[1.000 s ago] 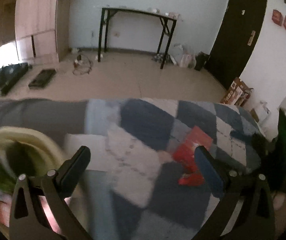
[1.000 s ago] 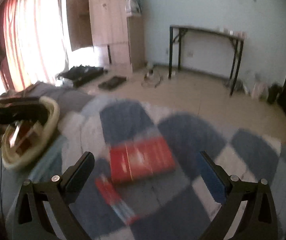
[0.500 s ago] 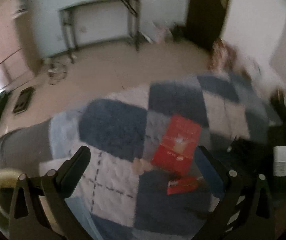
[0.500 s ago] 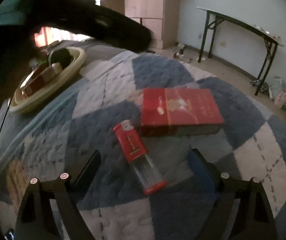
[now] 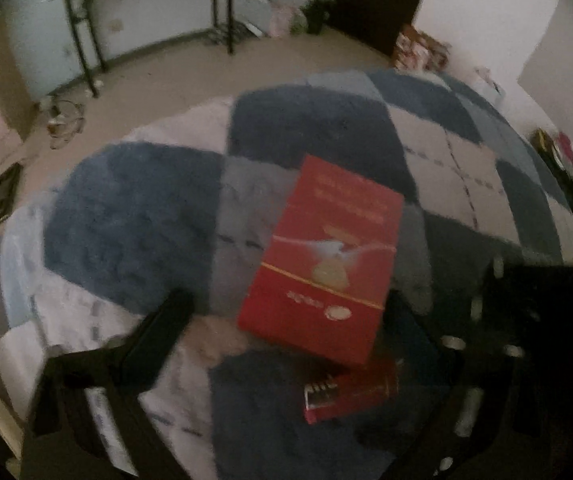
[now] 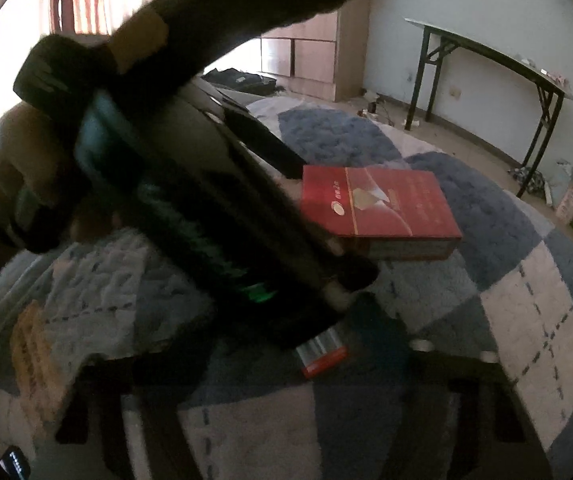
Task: Organize rigid objects
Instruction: 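Grasp the red cigarette box with left tool while right tool grasps the red lighter, then carry the red box and lighter over the basin and open both tools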
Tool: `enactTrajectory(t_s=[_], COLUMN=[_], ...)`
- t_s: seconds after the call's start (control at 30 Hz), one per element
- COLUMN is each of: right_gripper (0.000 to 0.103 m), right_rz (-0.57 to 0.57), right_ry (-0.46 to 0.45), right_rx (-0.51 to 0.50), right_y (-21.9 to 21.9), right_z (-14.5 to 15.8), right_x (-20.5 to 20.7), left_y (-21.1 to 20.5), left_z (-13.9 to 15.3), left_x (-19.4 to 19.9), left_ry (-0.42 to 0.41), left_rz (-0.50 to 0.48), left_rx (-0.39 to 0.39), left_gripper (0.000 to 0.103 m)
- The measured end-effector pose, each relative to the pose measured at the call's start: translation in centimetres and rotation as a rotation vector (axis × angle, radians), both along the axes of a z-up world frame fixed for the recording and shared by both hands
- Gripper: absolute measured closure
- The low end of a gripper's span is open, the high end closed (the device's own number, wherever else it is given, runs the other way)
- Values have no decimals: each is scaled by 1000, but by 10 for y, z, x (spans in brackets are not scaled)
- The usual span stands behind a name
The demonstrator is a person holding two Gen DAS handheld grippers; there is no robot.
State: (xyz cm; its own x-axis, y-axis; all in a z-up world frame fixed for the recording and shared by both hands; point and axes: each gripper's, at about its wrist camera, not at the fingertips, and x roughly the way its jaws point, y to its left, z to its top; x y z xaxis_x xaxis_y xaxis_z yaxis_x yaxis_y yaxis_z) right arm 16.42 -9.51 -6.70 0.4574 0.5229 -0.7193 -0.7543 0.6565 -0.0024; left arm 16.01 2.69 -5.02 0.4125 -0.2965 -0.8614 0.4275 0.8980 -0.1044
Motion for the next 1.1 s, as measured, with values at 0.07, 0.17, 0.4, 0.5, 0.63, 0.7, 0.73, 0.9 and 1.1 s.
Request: enactTrajectory(t_s=[0.07,0.17,0.4,0.5,0.63,0.7,0.73,0.9,1.1], right_gripper=[73,78,82,82,82,82,82,82,82], right_rz=[-1,-1,24,45,84,130,152,297,367], right_ry=[10,-4,-49,-74,-76,-78,-81,-78,-65], right_rx=[13,-4,5,22,74,108,122,152,55], right_y=[-1,2,1,0,5,13,16,72,159], right_z=[0,-2,9,16,31,44,49,69,73], right_x=[1,2,-16,-30,-37,-46,-49,-66,-60], left_y=[5,2,43,82,138,166,181,242,294], left_z=[5,5,44,69,105,122,126,109,69], left_x=[0,-3,-40,-72,-120,-146,-161,-215,-238], left_ry=[-16,-53,-183,-260,-350,-399,-406,-349,-271], left_rz=[24,24,98,139,239,291,322,454,578], left_rx=[-25,-21,-46,-32,-33,-27,-8,71,78], left_gripper=[37,39,40,41,42,42,42,42,42])
